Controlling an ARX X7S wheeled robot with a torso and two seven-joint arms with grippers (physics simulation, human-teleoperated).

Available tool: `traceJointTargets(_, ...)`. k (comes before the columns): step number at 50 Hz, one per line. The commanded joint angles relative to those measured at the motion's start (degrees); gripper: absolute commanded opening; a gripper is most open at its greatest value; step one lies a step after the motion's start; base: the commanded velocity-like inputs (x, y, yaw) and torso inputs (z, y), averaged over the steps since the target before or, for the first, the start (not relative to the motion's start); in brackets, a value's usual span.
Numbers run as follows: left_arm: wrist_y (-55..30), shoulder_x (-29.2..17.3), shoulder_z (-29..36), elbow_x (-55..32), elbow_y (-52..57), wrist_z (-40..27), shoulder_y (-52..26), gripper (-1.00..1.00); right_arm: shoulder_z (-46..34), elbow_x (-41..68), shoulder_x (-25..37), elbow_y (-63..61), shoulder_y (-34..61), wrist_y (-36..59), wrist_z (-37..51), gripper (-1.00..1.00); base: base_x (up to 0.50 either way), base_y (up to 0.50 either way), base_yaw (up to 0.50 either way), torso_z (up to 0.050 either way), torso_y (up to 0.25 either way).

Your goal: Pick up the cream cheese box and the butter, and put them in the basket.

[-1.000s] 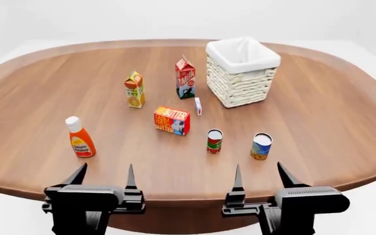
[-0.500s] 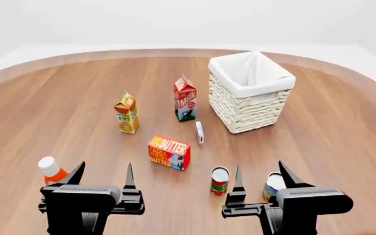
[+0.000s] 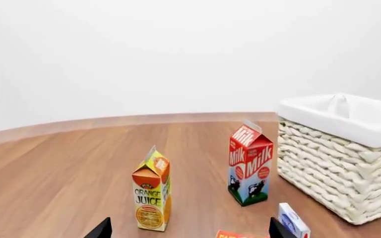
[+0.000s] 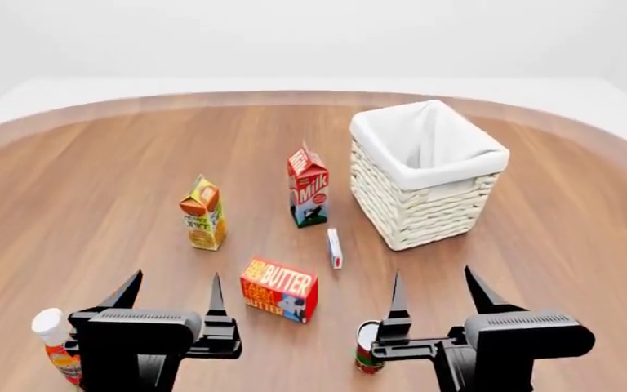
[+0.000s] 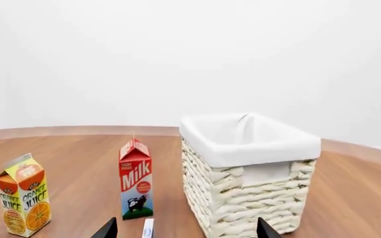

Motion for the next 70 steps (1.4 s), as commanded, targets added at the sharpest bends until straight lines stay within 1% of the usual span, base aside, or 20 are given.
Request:
traceJointTargets(1,-1.0,-0.3,0.4,-0.3,0.6,-0.8,-0.5,1.00,-0.7,0.9,0.8,-0.4,0.0,-1.2,-0.7,1.00,0.50,0.00,0.00,0.000,0.000)
traceJointTargets(4,0.2,-0.3,0.3,-0.2,-0.5,-0.8,-0.1,1.00,-0.8,1.0,0.9,0.1,0.9,-1.1,-0.8,1.00,0.50,0.00,0.00,0.000,0.000)
traceJointTargets(7,-0.5,-0.6,-0.5,-0.5,1.0,-1.5,0.6,1.00,-1.5,0.5,0.9,0.7,0.8,-1.4,-0.7,1.00,0.50,0.00,0.00,0.000,0.000)
traceJointTargets(9,0.1,-0.6,-0.6,-0.6,0.9,-1.5,0.7,1.00,-2.1,-0.5,0.9,0.1,1.1,0.0,0.2,1.00,0.40,0.00,0.00,0.000,0.000)
traceJointTargets(21,0.2,-1.0,0.4,-1.1,0.3,-1.2,0.0,1.00,-1.1,0.1,1.4,-1.0,0.3,-0.5,1.3,1.00,0.00,0.00,0.00,0.000,0.000)
traceJointTargets(24,0.6,-1.2,0.2,-1.3,0.1,-1.2,0.1,1.00,-0.9,1.5,1.5,-1.5,-0.5,-2.4,0.3,1.00,0.06,0.00,0.00,0.000,0.000)
traceJointTargets(36,0.4,-1.6,0.2,-1.7,1.0,-1.8,0.3,1.00,-2.0,0.2,2.0,-1.0,-0.2,-2.8,1.1,1.00,0.50,0.00,0.00,0.000,0.000)
traceJointTargets(37,0.3,-1.6,0.2,-1.8,1.2,-1.9,0.3,1.00,-2.0,-0.1,2.0,-1.0,0.1,-1.6,1.7,1.00,0.30,0.00,0.00,0.000,0.000)
traceJointTargets(53,0.3,-2.1,0.5,-2.1,1.7,-2.4,0.4,1.00,-2.0,0.9,2.3,-1.3,0.3,-1.4,2.2,1.00,0.01,0.00,0.00,0.000,0.001)
traceJointTargets(55,0.4,-2.1,0.6,-2.2,1.7,-2.5,0.5,1.00,-1.5,2.9,2.3,-1.3,-0.4,-4.0,0.8,1.00,0.08,0.00,0.00,0.000,0.000)
traceJointTargets(64,0.5,-2.4,0.7,-2.3,1.6,-2.7,0.5,1.00,-1.8,2.8,2.7,-1.4,-0.4,-3.8,1.8,1.00,0.49,0.00,0.00,0.000,0.000)
traceJointTargets(66,0.2,-2.5,0.5,-2.6,1.9,-2.9,0.4,1.00,-2.1,1.7,2.9,-1.5,0.0,-2.6,2.8,1.00,0.44,0.00,0.00,0.000,0.000)
traceJointTargets(70,0.6,-2.6,0.6,-2.6,1.6,-3.0,0.4,1.00,-2.3,2.0,3.0,-1.5,0.1,-2.5,3.0,1.00,0.13,0.00,0.00,0.000,0.003)
